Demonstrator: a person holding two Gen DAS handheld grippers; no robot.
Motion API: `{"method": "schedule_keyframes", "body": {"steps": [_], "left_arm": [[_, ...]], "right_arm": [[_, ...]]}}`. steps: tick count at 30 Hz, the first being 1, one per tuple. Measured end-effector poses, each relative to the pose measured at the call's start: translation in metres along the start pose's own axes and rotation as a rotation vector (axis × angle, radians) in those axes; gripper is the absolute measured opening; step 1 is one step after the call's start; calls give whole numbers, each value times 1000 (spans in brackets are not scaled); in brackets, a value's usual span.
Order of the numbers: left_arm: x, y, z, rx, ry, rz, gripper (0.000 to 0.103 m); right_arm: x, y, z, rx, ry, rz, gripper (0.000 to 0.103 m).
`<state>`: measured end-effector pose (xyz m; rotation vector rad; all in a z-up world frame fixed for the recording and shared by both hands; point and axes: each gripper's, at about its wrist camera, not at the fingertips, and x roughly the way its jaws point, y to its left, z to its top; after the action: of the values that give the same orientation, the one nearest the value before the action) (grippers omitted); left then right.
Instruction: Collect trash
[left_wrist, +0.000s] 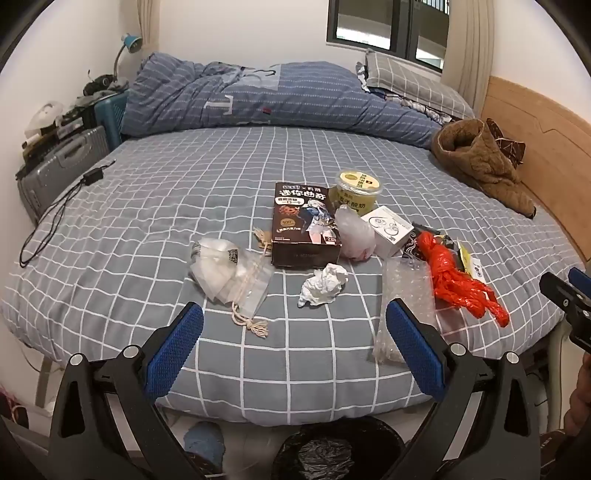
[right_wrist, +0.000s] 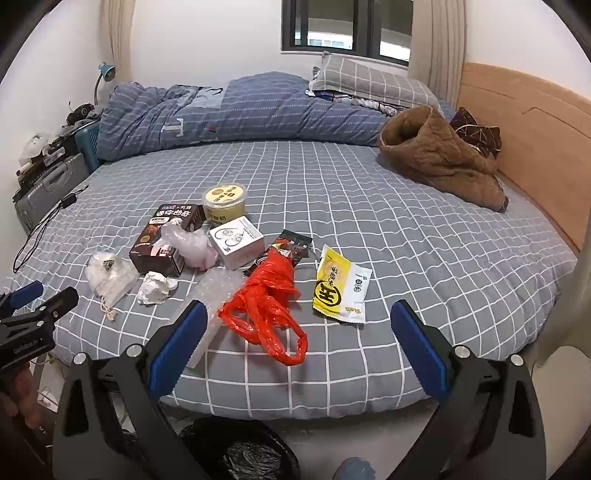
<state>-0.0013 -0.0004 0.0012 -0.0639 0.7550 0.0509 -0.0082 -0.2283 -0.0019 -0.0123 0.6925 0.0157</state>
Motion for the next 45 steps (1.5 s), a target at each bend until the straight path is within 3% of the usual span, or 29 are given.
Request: {"method": "schedule_keyframes", "body": {"steps": [9, 45], "left_arm": [[-1, -1, 0, 12, -6, -2, 97], [0, -6, 0, 13, 3, -1, 97]], "right_arm": [[8, -16, 7, 21, 18, 38, 95], [11, -10, 4, 14, 20, 52, 95]]}}
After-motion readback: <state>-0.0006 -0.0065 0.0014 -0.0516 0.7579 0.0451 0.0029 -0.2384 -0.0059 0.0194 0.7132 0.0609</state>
